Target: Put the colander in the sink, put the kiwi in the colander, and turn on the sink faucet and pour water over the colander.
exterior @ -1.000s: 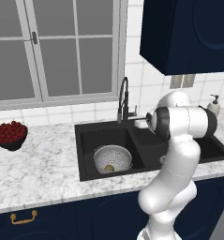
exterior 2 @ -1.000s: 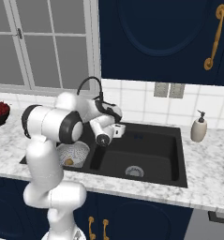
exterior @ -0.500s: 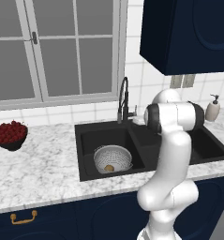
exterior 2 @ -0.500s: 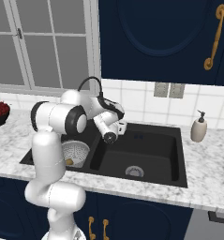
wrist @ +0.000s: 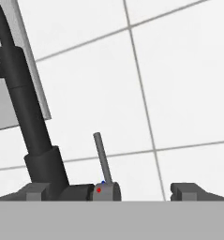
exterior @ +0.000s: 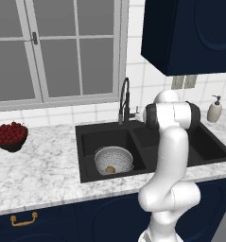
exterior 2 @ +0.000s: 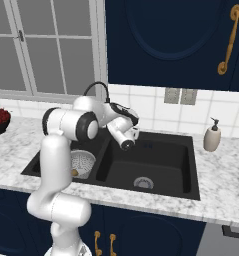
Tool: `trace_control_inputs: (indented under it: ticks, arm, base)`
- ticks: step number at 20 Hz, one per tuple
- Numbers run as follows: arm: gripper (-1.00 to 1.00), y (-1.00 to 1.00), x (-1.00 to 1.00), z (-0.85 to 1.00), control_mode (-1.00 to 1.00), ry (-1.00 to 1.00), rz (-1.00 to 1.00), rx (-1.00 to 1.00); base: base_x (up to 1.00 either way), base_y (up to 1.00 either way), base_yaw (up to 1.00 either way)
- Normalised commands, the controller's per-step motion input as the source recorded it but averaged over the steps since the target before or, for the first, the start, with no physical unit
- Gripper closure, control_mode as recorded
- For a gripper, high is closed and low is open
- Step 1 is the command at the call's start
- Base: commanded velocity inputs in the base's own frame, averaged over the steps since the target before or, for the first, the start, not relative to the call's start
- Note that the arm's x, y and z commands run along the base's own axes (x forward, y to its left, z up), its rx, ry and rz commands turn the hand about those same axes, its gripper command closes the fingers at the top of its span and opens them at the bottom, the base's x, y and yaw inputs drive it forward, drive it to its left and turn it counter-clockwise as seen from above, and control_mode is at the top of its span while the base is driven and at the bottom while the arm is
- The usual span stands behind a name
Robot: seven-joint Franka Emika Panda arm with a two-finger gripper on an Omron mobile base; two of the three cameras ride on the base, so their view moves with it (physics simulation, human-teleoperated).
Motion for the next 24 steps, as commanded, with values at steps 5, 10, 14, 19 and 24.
trace_control_inputs:
  ticks: [5,10,14,19,24]
  arm:
    - [-1.0,-0.04,0.23,-0.11,-1.0,-0.04,0.0,0.03]
    - [-1.0,0.0,0.07,-0.01,-1.0,0.0,0.0,0.0]
    - [-1.0,0.0,0.21,0.0,-1.0,0.0,0.0,0.0]
    - [-1.0,0.0,0.23,0.0,-1.0,0.0,0.0,0.0]
    - [-1.0,0.0,0.11,0.0,-1.0,0.0,0.0,0.0]
  base:
    - [0.0,0.0,0.0]
    - [0.0,0.0,0.0]
    - [0.0,0.0,0.0]
    - [0.0,0.0,0.0]
    - [0.0,0.0,0.0]
